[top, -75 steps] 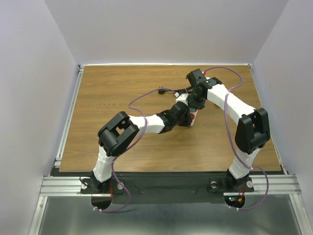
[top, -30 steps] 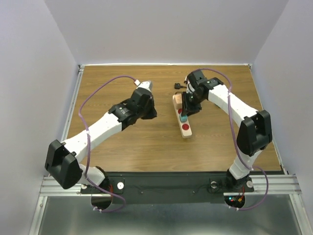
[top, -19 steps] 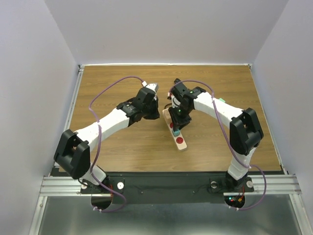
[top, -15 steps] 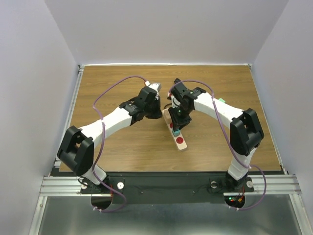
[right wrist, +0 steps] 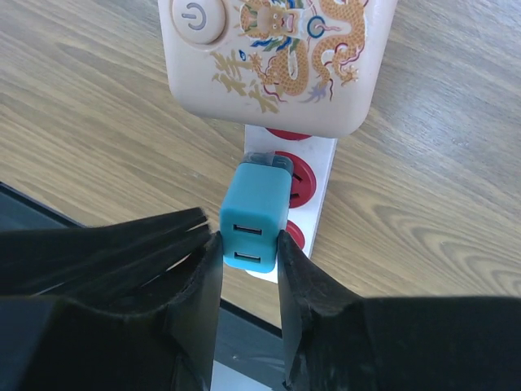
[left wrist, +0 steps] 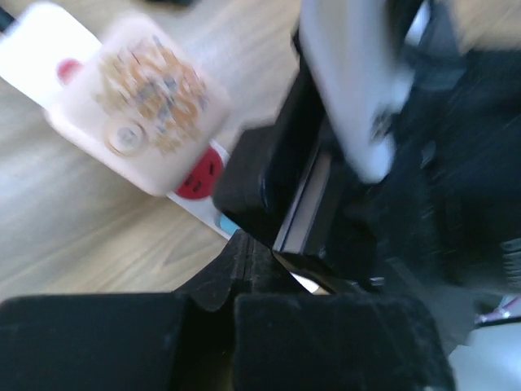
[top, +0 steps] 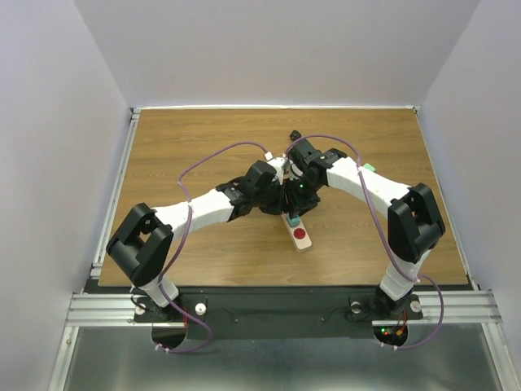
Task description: Pull the plug off the socket
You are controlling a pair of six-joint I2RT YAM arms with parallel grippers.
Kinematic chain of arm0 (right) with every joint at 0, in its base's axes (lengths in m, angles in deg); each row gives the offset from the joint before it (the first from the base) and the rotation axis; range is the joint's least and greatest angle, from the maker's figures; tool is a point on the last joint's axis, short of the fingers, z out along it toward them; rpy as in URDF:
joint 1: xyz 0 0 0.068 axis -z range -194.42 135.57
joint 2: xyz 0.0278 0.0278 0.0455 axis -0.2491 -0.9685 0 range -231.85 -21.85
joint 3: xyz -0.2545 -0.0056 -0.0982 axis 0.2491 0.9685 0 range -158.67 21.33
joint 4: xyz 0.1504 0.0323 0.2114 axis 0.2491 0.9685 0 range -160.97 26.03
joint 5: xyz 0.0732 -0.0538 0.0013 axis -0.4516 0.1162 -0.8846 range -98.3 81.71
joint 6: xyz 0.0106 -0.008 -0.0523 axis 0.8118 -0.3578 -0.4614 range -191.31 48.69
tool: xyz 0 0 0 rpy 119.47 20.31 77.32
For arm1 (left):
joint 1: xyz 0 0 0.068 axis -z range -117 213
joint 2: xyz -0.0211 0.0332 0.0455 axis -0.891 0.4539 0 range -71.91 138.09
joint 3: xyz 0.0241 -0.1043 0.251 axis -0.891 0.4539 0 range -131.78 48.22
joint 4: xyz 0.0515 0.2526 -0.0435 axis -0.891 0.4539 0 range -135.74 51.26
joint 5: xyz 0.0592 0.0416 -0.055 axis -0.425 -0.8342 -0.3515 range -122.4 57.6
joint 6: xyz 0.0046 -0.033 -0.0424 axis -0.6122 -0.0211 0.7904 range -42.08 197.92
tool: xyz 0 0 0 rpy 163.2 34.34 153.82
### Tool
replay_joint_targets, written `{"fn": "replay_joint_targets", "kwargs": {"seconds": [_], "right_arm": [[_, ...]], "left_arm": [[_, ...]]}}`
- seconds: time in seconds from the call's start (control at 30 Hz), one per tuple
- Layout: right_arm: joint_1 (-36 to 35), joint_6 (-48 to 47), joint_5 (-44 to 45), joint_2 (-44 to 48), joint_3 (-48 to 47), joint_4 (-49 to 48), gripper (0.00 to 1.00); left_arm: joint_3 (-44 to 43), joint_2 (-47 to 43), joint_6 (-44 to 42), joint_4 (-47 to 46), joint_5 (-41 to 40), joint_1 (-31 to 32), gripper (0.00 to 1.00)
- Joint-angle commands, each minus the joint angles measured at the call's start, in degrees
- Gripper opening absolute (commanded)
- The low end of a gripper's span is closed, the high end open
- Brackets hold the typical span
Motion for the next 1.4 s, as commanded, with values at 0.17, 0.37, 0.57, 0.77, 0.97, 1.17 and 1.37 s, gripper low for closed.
{"fn": "replay_joint_targets", "kwargs": {"seconds": [0.17, 0.37, 0.57, 0.77, 0.97, 1.17, 1.37], "right_arm": [[-1.45, -0.42, -6.3, 1.32, 0.68, -2.48, 0.0], [-1.45, -0.33, -7.09, 1.67, 0.95, -2.84, 0.01], [-1.54, -0.51, -7.27, 1.93, 1.12, -2.66, 0.0], [-1.54, -0.51, -8.24, 1.49, 1.04, -2.84, 0.0], [-1.54, -0.25, -8.5, 1.58, 0.42, -3.01, 0.01], [-1.63, 0.11, -7.1, 1.84, 0.42, -3.1, 0.0], [-3.21, 2.47, 3.07, 5.53, -2.91, -4.51, 0.01]], "left_arm": [[5.27, 2.27, -2.62, -9.44, -1.18, 2.05, 0.0], [5.1, 4.91, -1.31, -14.28, -5.04, 2.14, 0.0], [5.79, 1.93, -0.6, -14.98, -8.83, 1.18, 0.0], [2.55, 7.09, -2.18, -14.98, -5.58, 0.12, 0.0], [4.03, 12.55, -1.48, -18.4, -4.08, 0.03, 0.0], [6.59, 17.73, 0.28, -22.36, -2.32, 0.38, 0.0], [7.37, 24.5, 0.28, -22.81, -1.97, 1.52, 0.0]]}}
